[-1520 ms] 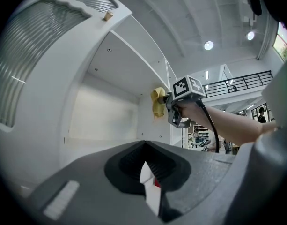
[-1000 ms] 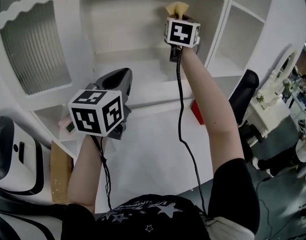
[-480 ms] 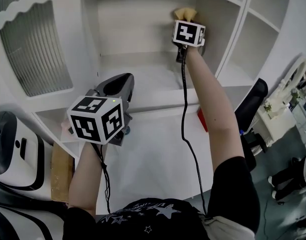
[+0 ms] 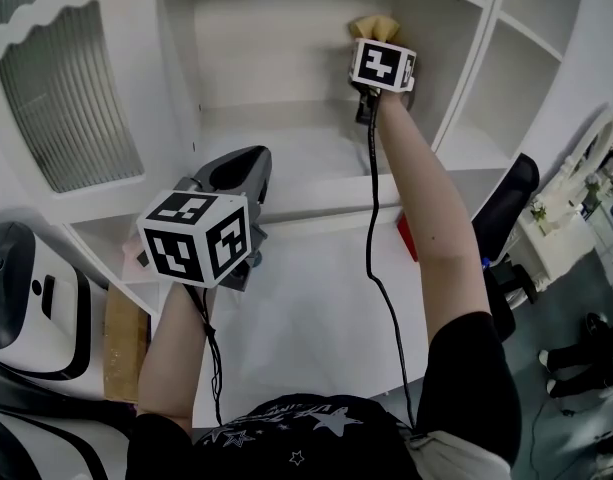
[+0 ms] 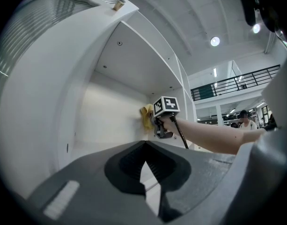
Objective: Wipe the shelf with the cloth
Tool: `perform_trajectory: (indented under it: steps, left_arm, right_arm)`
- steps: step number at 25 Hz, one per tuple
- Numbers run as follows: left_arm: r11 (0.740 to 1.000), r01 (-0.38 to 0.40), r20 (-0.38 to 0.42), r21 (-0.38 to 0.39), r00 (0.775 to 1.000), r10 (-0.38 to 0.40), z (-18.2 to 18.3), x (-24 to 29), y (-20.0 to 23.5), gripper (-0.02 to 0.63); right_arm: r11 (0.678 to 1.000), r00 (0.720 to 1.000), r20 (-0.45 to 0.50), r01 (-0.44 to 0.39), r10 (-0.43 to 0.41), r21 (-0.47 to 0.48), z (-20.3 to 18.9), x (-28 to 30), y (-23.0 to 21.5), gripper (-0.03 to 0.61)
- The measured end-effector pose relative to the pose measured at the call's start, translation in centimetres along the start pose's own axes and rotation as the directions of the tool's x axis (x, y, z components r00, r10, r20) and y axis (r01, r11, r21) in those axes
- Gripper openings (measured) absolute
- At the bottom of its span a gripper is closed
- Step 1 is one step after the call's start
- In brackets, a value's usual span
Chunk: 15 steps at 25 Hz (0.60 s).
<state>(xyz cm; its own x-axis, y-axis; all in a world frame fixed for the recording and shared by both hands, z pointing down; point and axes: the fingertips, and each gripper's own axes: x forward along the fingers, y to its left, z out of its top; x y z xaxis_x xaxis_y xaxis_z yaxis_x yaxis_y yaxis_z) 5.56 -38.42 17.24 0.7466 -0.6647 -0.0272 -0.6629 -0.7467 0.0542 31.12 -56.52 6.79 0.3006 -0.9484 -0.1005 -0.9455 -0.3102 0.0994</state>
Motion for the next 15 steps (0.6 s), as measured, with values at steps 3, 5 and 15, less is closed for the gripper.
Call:
perform_trajectory:
  steps: [3, 5, 15]
  left_arm:
    - [1.000, 0.010, -0.001, 0.001, 1.000, -0.010, 0.0, -0.1, -0.4, 0.003]
    - [1.000, 0.016, -0.003, 0.006, 1.000, -0.016, 0.1, -0.2, -0.6, 0.003]
    - [0.998, 0.066, -0.044, 0.015, 0.997, -0.065, -1.7, -1.5, -2.4, 0.003]
  right_arm:
    - [1.000, 1.000, -0.009, -0.009, 0.009, 0.004, -0.3, -0.5, 0.0, 0.084]
    - [1.000, 1.000, -0.014, -0.014, 0.014, -0.002, -0.4, -1.1, 0.0, 0.084]
    - [0.999, 0.999, 0.020, 0.043, -0.042, -0.034, 1.0, -6.9, -1.9, 0.084]
